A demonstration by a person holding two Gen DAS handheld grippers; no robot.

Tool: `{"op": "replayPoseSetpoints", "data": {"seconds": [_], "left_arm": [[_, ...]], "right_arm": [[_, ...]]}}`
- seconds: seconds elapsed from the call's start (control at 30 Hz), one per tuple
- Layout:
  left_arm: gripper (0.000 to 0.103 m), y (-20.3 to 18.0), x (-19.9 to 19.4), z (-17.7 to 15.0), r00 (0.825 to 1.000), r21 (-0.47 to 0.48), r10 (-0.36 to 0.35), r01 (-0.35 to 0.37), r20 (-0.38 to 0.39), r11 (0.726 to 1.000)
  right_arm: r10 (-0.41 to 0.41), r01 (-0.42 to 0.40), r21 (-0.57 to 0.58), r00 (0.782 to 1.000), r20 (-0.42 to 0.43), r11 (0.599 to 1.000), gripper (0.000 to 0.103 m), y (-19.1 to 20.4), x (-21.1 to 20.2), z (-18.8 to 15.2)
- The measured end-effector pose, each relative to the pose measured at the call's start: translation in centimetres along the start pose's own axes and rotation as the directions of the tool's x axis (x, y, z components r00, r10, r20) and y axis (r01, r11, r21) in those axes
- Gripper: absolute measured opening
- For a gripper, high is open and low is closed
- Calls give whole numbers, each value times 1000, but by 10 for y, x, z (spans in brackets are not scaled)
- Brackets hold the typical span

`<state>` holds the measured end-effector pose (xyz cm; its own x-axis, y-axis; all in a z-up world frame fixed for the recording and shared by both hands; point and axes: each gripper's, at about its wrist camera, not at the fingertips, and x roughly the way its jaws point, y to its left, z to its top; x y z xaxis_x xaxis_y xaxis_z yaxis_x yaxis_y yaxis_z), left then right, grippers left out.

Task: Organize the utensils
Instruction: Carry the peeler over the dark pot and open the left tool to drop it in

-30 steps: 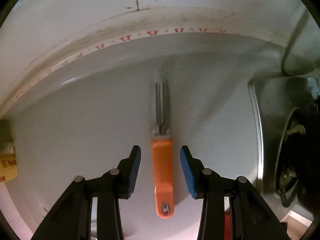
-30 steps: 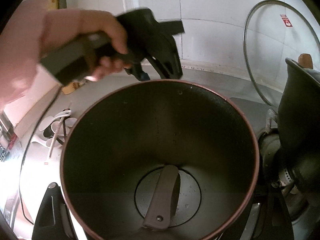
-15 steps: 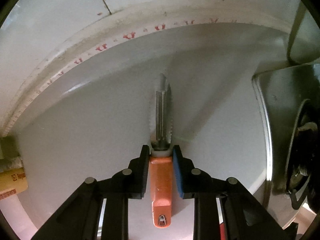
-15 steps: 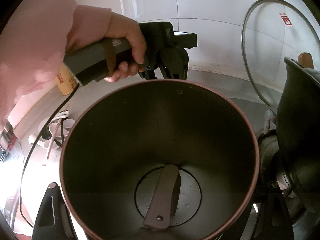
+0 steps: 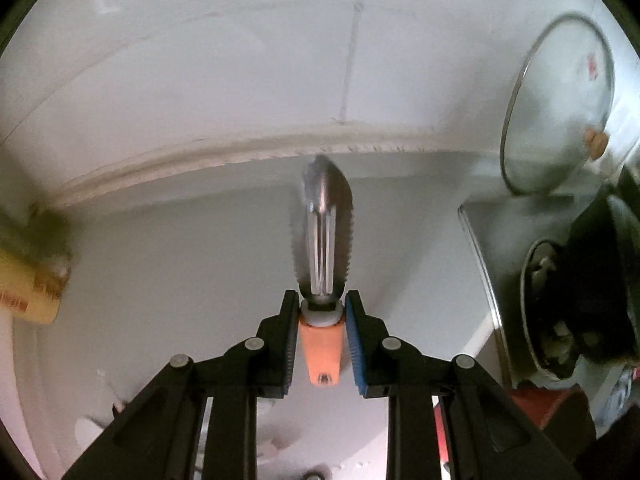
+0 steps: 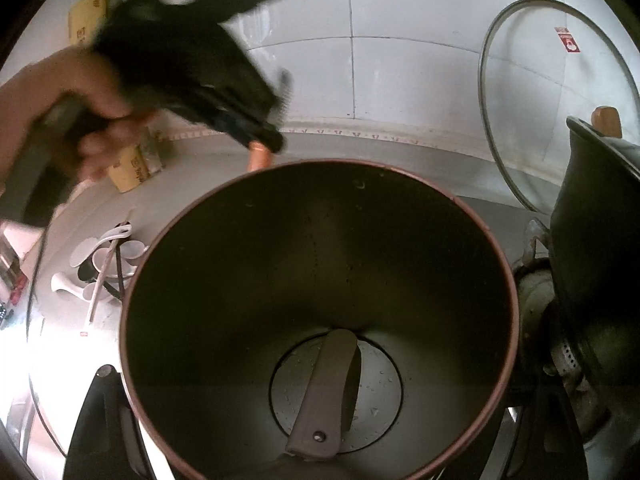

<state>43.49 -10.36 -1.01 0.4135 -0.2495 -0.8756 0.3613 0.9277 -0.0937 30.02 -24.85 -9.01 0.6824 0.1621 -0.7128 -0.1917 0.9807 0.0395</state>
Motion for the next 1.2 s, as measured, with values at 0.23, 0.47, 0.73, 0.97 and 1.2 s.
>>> {"op": "replayPoseSetpoints", "data": {"seconds": [0.23,0.47,0.73,0.97,1.2], "left_arm": [[24,20,-46,-22,989,-97,-17,31,148,995],[24,28,-115,-61,949,-162,-39,93,313,982],[24,17,-173,-93,892,-146,-110,191,438,971],[24,10,-195,-116,870,-114,-175,253,460,961],[24,-5,-181,-124,891,-101,-197,258,409,961]], "right_arm": [[16,-16,-25,1000,2,1000,91,22,-2,-4],[22,-24,-100,1000,-14,995,91,53,-4,-12],[46,-47,-168,999,-12,985,90,83,-8,-16],[61,-63,-186,998,-15,980,90,90,-9,-19],[68,-71,-199,997,-20,978,90,95,-2,-16]]}}
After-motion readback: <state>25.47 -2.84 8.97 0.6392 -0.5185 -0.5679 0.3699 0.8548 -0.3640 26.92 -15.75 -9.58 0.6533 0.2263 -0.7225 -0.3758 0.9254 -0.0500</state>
